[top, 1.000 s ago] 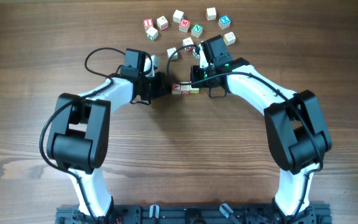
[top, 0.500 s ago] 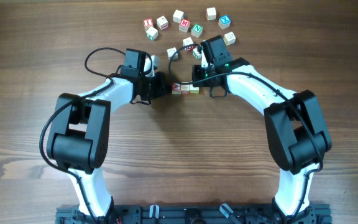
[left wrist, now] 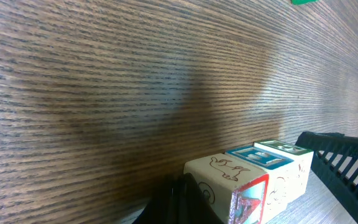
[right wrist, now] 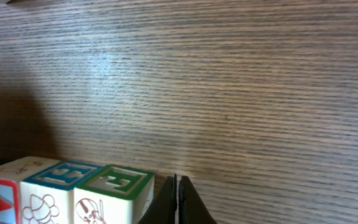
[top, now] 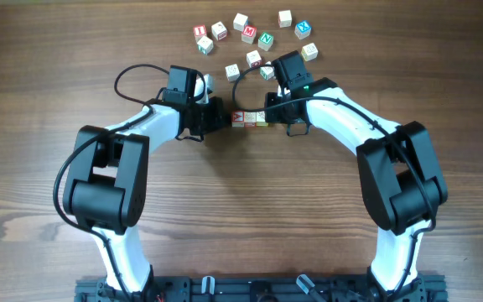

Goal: Form a horizontal line

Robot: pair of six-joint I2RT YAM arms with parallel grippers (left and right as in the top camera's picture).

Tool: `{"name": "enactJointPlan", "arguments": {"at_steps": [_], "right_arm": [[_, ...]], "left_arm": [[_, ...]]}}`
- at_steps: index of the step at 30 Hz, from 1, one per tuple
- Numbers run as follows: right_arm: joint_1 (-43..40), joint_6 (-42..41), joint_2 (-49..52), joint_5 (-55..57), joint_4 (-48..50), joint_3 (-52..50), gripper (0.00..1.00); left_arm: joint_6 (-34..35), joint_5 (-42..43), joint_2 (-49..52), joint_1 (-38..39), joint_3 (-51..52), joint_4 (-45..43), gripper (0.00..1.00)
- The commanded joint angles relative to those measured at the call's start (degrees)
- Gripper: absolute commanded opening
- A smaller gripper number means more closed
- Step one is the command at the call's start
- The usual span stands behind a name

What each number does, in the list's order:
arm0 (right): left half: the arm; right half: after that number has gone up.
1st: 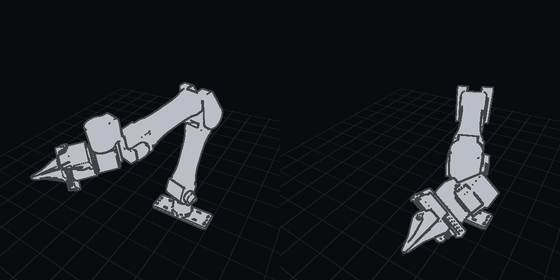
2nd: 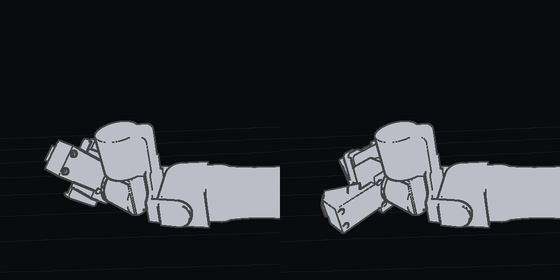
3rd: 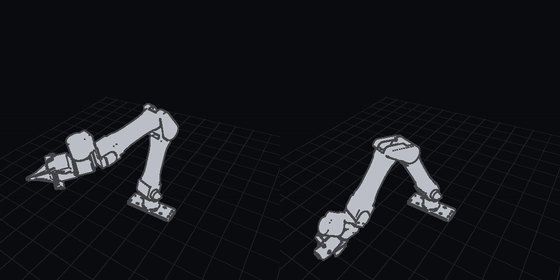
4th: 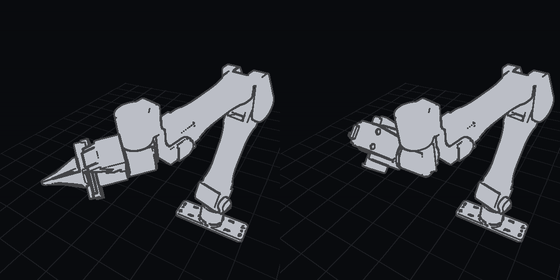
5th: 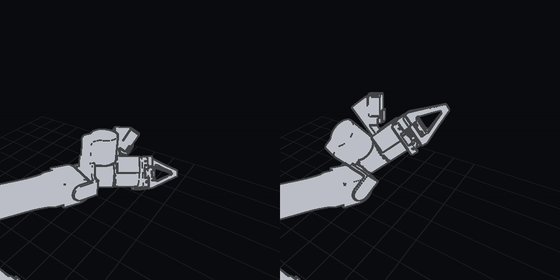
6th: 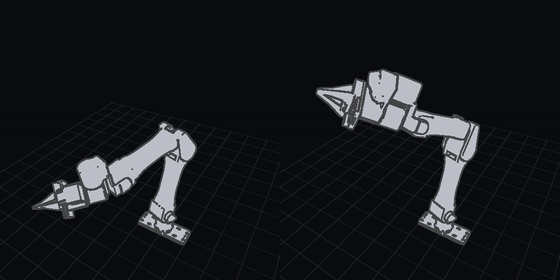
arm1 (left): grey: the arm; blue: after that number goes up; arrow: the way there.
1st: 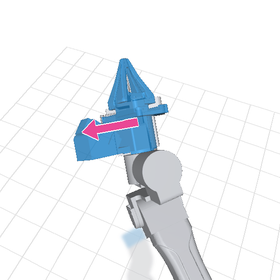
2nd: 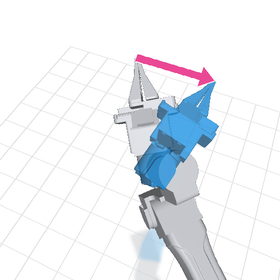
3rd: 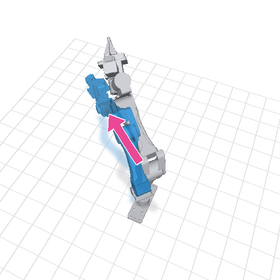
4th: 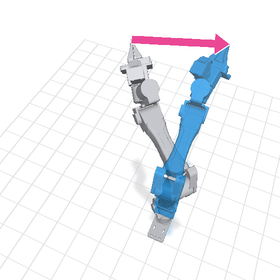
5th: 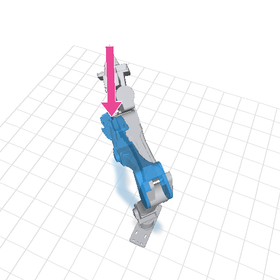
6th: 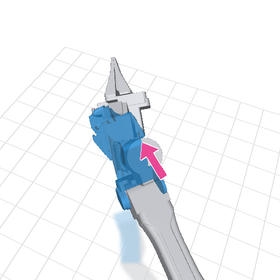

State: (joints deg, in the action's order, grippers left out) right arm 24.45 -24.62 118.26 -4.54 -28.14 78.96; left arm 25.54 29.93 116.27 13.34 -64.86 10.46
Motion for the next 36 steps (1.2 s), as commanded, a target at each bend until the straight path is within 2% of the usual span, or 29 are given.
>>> {"name": "enactJointPlan", "arguments": {"at_steps": [1,5,23,36], "right_arm": [[0.09,-0.52,0.63,-2.08,0.15,1.4,0.05],[0.09,1.09,0.63,-5.18,0.5,1.4,0.04],[0.09,1.09,0.63,-5.79,1.14,1.4,0.05],[0.09,1.03,0.63,0.11,-0.24,1.38,0.05]], "left_arm": [[-0.94,0.0,1.07,-0.11,0.37,0.26,0.04],[-0.94,0.0,1.07,-0.11,0.37,0.26,0.04],[-0.94,0.0,1.07,-0.11,0.37,0.26,0.04],[-0.94,-0.31,1.07,-0.11,0.37,0.28,0.04]]}}
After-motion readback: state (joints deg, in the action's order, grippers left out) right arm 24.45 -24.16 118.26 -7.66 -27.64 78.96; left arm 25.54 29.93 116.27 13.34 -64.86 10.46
